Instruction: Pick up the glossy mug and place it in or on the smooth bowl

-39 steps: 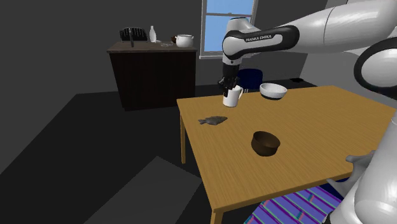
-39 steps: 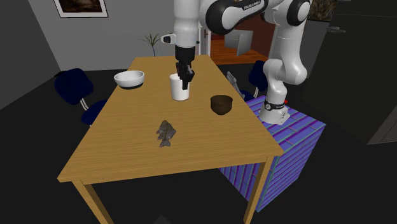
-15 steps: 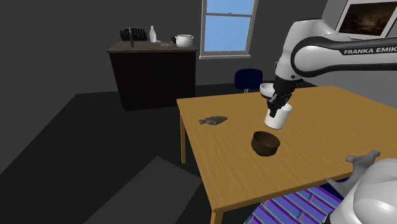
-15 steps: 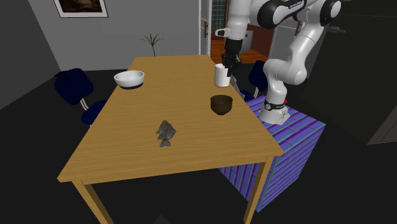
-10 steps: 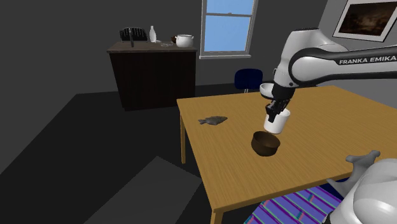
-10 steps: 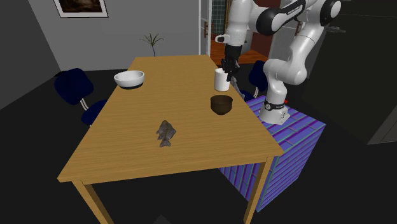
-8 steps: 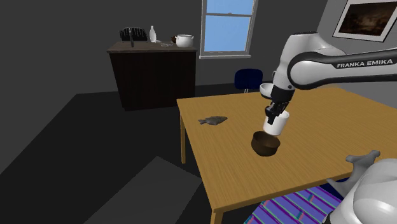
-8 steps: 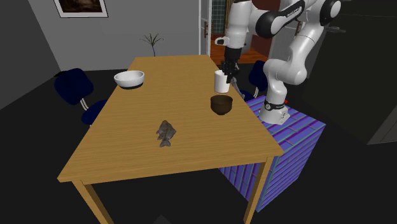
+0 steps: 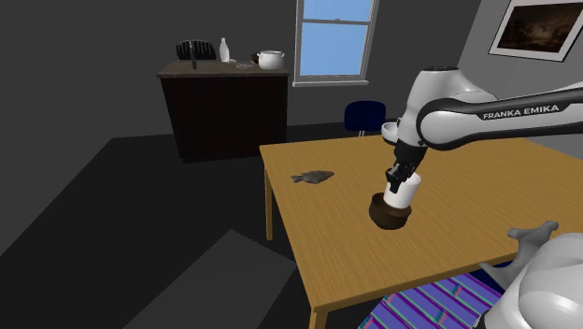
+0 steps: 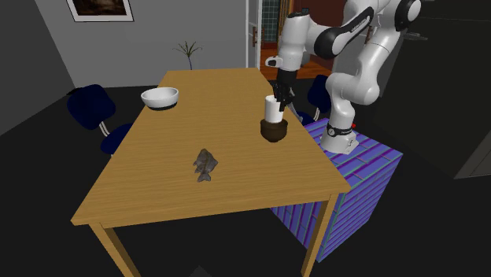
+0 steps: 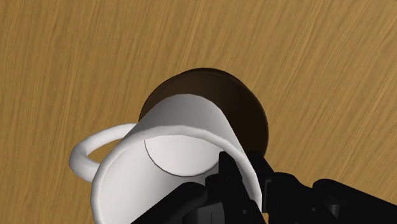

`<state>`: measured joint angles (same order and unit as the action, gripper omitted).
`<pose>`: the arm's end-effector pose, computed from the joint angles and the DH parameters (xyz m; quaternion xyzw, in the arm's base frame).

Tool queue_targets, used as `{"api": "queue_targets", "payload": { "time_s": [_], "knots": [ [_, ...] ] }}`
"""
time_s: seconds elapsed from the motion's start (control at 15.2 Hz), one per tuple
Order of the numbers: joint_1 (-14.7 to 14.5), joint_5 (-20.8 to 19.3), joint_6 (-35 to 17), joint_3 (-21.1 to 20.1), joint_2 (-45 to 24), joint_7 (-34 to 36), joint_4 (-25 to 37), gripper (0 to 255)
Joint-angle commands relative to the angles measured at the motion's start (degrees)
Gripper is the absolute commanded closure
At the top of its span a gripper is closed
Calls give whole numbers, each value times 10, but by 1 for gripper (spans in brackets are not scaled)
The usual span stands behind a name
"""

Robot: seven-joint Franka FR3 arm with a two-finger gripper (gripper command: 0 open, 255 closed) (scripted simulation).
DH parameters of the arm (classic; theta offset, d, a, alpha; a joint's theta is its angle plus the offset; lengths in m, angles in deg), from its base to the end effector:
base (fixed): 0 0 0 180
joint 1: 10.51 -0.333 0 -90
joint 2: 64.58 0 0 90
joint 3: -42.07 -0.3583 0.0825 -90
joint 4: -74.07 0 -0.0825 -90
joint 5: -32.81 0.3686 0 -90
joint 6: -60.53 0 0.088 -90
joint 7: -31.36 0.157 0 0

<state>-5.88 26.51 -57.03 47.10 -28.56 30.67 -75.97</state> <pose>0.3180 -0.0654 0.4446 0.9982 -0.0467 0.0285 0.0261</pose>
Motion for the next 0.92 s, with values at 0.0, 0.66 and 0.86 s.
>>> {"api": "queue_targets", "payload": {
  "time_s": [0.0, 0.66, 0.86],
  "knots": [
    [0, 0, -3, 0, 0, 0, -2, 255],
    [0, 0, -3, 0, 0, 0, -2, 0],
    [-2, 4, 61, -5, 17, -1, 44, 0]
  ]
}}
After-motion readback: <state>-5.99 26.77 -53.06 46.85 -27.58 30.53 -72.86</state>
